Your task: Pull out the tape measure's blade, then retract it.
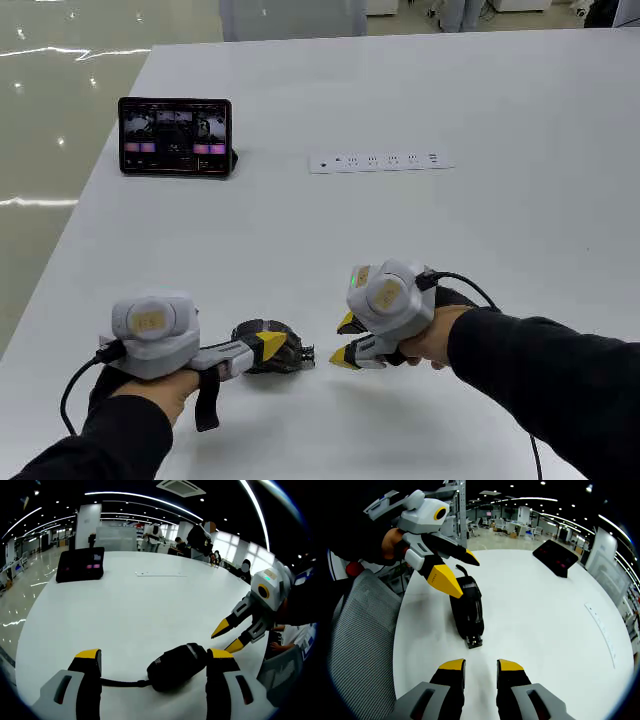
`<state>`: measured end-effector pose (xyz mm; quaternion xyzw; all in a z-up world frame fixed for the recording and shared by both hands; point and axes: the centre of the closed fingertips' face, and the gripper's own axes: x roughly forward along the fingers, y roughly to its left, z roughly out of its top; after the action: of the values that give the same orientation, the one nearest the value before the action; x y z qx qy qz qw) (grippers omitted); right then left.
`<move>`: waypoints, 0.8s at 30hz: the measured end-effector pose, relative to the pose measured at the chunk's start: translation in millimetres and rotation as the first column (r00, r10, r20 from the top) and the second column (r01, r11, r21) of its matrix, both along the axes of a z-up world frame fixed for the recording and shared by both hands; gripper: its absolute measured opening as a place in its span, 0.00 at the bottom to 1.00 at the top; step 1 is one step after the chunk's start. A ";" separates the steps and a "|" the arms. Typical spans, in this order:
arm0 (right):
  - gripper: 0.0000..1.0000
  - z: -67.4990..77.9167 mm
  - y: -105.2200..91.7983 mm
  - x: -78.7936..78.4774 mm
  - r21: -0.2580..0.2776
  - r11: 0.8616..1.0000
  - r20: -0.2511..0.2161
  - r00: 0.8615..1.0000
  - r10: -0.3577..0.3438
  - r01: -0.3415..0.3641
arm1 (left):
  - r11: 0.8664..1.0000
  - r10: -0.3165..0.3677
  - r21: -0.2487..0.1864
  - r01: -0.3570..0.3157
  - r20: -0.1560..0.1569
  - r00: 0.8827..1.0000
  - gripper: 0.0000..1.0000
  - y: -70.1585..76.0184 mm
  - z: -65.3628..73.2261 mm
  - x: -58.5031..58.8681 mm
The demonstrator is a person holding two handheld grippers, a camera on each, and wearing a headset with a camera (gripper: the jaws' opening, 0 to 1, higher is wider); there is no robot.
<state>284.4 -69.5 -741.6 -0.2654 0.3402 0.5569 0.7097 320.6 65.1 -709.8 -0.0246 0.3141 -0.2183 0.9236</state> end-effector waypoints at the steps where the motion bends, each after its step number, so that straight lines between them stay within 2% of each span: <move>1: 0.21 1.6 -2.4 -0.8 0.004 1.000 0.000 1.000 -0.006 0.006 | 1.000 -0.004 -0.002 0.004 -0.002 1.000 0.85 0.6 -0.2 -0.7; 5: 0.23 8.7 -16.3 -2.1 0.028 0.999 0.012 0.999 -0.042 0.042 | 0.999 -0.031 -0.012 0.031 0.001 1.000 0.88 5.3 0.3 -5.2; 9: 0.24 13.8 -30.4 -3.4 0.051 0.995 0.013 0.996 -0.086 0.085 | 0.998 -0.059 -0.020 0.059 0.018 0.998 0.99 6.2 6.9 -12.1; 11: 0.25 15.8 -38.2 -5.1 0.065 0.992 0.009 0.994 -0.110 0.110 | 0.997 -0.077 -0.017 0.077 0.019 0.997 0.99 9.3 5.7 -14.5; 13: 0.26 18.2 -46.4 -8.2 0.077 0.988 0.003 0.991 -0.132 0.131 | 0.995 -0.099 -0.013 0.100 0.047 0.994 0.99 10.0 9.7 -18.8; 15: 0.27 20.3 -54.9 -11.6 0.084 0.986 0.002 0.990 -0.143 0.142 | 0.990 -0.133 -0.043 0.134 0.029 0.991 0.99 8.1 11.7 -27.2; 16: 0.28 20.8 -58.4 -12.6 0.086 0.986 0.003 0.989 -0.147 0.146 | 0.989 -0.138 -0.044 0.139 0.027 0.990 0.99 10.3 12.2 -28.6; 19: 0.30 23.9 -71.7 -13.3 0.101 0.979 0.003 0.984 -0.179 0.177 | 0.977 -0.208 -0.044 0.210 0.030 0.978 0.99 7.2 14.8 -40.4; 21: 0.31 26.9 -80.9 -14.2 0.114 0.974 -0.003 0.980 -0.199 0.198 | 0.973 -0.232 -0.006 0.232 0.047 0.972 0.99 10.6 16.3 -44.7; 22: 0.31 28.8 -86.2 -15.1 0.123 0.971 0.000 0.979 -0.205 0.204 | 0.971 -0.237 0.029 0.236 0.034 0.971 0.99 16.0 13.6 -47.1; 23: 0.32 29.4 -90.1 -15.5 0.127 0.969 0.000 0.977 -0.212 0.211 | 0.972 -0.235 0.024 0.234 0.018 0.972 0.99 16.9 12.1 -49.8; 24: 0.33 29.4 -94.4 -16.0 0.128 0.967 -0.002 0.975 -0.220 0.219 | 0.971 -0.237 0.017 0.237 0.020 0.971 0.99 18.1 12.7 -50.5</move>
<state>268.4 -163.9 -712.2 -0.1837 0.3269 0.4939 0.7845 270.2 83.2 -697.1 0.0221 0.3064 -0.3248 0.8945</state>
